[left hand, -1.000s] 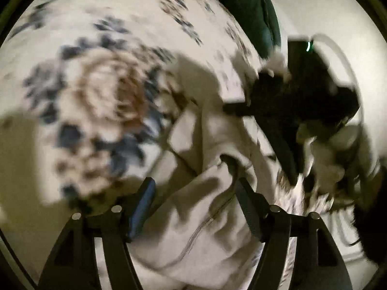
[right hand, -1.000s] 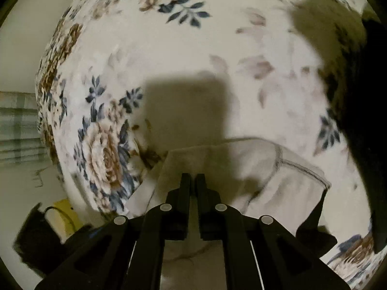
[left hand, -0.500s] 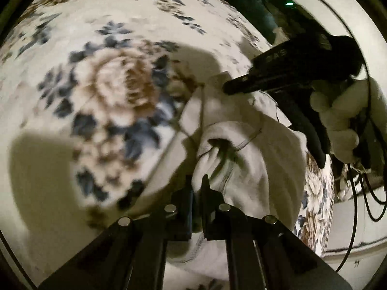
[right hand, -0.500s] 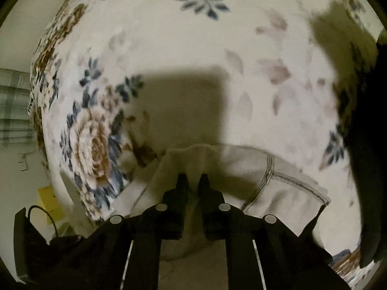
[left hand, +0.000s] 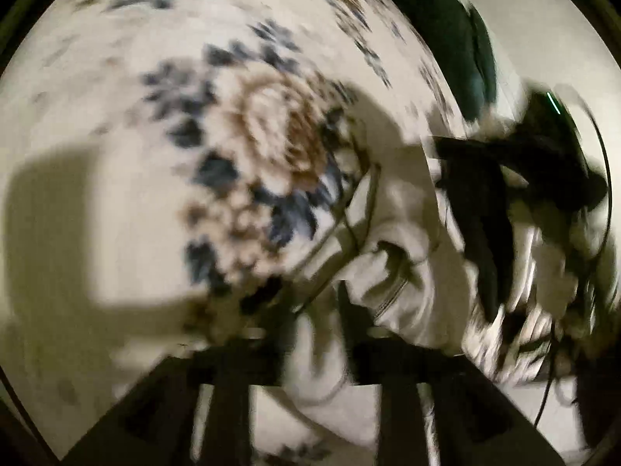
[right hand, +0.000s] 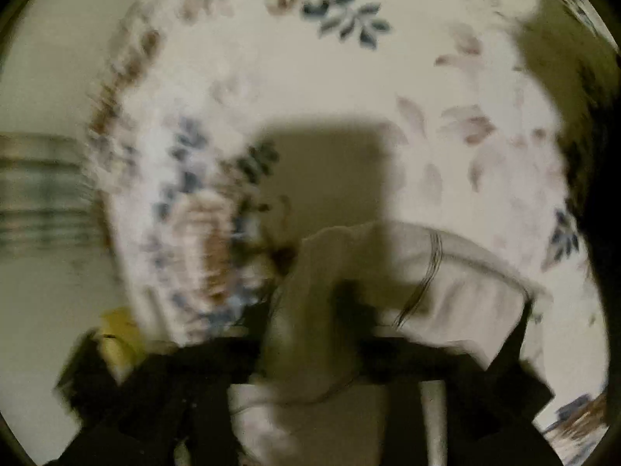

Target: Fold small clothes

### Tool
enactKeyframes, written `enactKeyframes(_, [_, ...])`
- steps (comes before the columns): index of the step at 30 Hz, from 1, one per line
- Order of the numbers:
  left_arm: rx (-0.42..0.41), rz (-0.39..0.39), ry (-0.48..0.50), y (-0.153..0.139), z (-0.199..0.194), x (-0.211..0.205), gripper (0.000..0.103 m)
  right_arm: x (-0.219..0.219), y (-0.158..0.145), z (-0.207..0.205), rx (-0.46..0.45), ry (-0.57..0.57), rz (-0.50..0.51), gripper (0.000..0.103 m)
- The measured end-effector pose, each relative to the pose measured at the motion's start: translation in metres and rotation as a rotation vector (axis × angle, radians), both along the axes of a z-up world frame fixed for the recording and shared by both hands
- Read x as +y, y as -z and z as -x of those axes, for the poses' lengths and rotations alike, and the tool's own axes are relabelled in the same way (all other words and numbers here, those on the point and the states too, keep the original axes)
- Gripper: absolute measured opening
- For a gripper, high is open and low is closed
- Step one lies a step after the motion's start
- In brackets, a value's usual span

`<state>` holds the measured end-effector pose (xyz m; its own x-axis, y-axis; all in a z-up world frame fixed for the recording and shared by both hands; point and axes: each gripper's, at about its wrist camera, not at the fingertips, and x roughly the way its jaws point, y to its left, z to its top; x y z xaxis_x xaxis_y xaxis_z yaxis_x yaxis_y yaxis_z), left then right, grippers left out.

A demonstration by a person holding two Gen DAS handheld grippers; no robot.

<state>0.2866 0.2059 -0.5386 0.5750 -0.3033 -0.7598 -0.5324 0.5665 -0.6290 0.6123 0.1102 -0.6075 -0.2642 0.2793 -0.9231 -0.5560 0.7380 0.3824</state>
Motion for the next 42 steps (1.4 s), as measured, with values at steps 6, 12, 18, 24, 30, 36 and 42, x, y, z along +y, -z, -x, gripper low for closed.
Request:
enactKeyframes(6, [0.001,0.093,-0.171,-0.018,0.044,-0.018,0.092,-0.094,-0.052,0.003,-0.061,0.093,-0.078,0.093])
enactKeyframes(12, [0.004,0.323,-0.273,0.013,0.049,-0.074,0.092,-0.191,-0.006,0.02,0.03,0.228,-0.063,0.093])
enactKeyframes(18, [0.061,0.38,-0.39,0.047,0.033,-0.101,0.09,-0.223,0.059,0.017,0.207,0.414,-0.23,0.093])
enactKeyframes(24, [0.039,0.209,-0.324,0.023,0.018,-0.104,0.022,-0.209,0.079,0.018,0.231,0.421,-0.391,0.062])
enactKeyframes(30, [0.018,0.159,-0.231,0.001,0.023,-0.085,0.021,-0.217,0.068,0.027,0.168,0.433,-0.383,0.014])
enactKeyframes(36, [0.013,0.11,-0.027,-0.006,0.03,-0.06,0.021,-0.27,0.04,0.071,0.137,0.548,-0.403,0.007])
enactKeyframes(42, [0.018,0.288,-0.001,0.039,0.048,-0.048,0.062,-0.308,0.068,0.115,0.285,0.662,-0.427,0.028])
